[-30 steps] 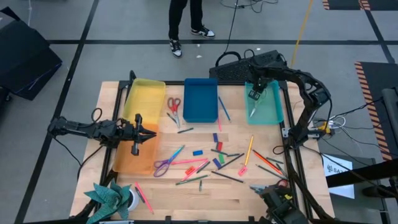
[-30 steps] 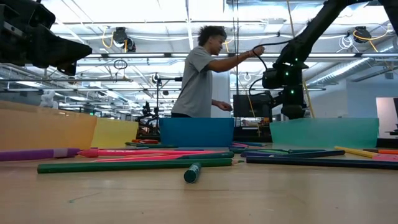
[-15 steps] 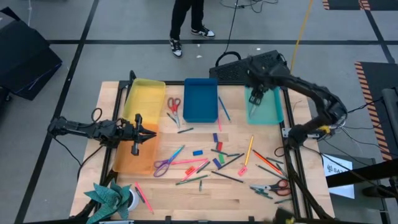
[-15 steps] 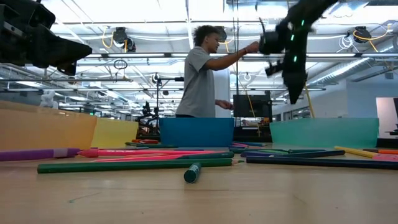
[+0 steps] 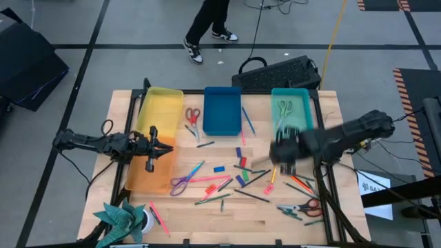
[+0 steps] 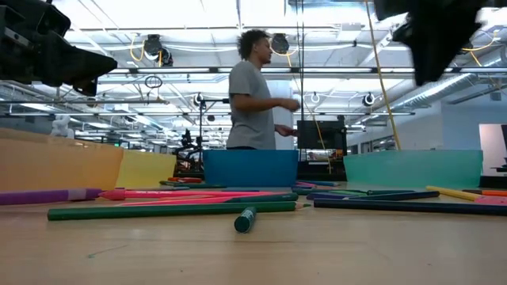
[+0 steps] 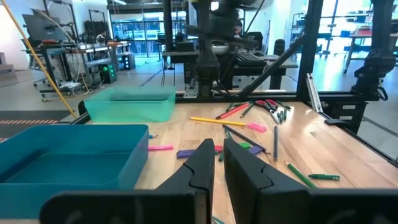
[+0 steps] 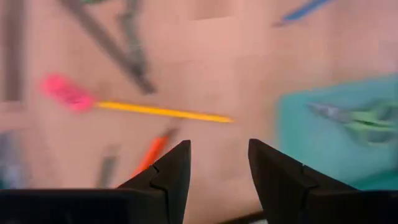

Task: Sort crayons/erasers/pens/pencils in bins
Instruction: Put the black scissors into the light blue bin

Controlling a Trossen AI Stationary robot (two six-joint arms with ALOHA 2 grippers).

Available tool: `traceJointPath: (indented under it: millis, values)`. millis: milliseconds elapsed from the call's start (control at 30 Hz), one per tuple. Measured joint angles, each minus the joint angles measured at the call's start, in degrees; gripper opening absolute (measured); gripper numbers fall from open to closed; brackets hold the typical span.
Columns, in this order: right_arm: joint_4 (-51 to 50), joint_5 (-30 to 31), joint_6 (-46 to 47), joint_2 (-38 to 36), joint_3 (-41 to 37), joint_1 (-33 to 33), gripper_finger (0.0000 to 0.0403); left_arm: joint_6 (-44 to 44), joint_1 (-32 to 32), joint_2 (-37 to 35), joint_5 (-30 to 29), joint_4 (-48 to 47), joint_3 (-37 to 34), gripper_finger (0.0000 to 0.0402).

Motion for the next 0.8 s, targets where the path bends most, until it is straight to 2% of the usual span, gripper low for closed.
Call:
traceJointPath:
  millis: [167,367,567,800]
  values:
    - [1.79,-5.81,15.31,6.43,0.0,17.87,0.0153,0.0,0.01,-0.02,0.0,0.0,0.02,0.004]
    - [10.41,-11.7,24.62,14.17,0.0,32.36,0.0153,0.0,0.0,0.0,0.0,0.0,0.01,0.004]
    - [13.29,-13.27,26.2,18.09,0.0,40.23,0.0153,0.0,0.0,0.0,0.0,0.0,0.02,0.004]
    - [13.54,-17.38,23.96,21.12,0.0,41.79,0.0153,0.0,0.02,0.0,0.0,0.0,0.01,0.004]
